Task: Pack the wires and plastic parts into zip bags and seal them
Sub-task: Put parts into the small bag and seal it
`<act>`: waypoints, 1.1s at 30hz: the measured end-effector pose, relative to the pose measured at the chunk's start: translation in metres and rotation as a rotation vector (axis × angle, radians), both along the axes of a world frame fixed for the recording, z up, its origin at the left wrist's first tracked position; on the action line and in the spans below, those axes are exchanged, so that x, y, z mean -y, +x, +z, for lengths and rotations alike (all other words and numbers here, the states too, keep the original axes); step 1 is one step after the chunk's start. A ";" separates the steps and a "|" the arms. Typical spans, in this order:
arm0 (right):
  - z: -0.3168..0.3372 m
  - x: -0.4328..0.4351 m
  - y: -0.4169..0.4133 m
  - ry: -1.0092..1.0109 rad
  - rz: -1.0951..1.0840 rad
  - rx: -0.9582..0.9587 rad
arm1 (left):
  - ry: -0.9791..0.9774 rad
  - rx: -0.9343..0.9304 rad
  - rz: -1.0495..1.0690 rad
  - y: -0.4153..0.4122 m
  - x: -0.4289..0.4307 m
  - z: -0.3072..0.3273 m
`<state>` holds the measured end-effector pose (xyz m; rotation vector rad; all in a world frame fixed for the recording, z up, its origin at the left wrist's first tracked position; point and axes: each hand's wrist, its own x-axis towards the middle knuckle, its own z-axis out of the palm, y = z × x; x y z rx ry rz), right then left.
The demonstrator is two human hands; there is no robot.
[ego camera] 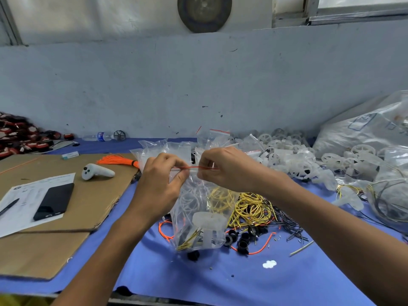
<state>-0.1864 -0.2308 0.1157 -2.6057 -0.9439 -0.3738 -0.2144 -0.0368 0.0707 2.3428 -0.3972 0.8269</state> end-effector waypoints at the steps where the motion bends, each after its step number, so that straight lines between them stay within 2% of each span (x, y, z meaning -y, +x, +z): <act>1: 0.000 0.002 0.000 0.008 -0.004 -0.005 | 0.000 0.001 0.010 0.000 -0.001 0.000; 6: -0.004 0.000 -0.001 -0.002 0.000 0.060 | 0.132 0.041 0.028 -0.002 0.004 0.001; 11: -0.006 0.005 0.002 0.026 -0.003 0.055 | 0.135 0.036 0.064 -0.003 0.001 0.001; 15: -0.009 0.002 0.002 0.016 0.018 0.076 | 0.230 0.080 0.069 -0.004 0.009 0.004; 25: -0.009 0.021 0.001 0.100 0.034 0.097 | 0.142 0.050 0.041 -0.003 0.000 0.008; 33: 0.000 0.050 -0.003 0.227 -0.052 0.059 | 0.067 0.085 0.035 -0.002 -0.001 0.018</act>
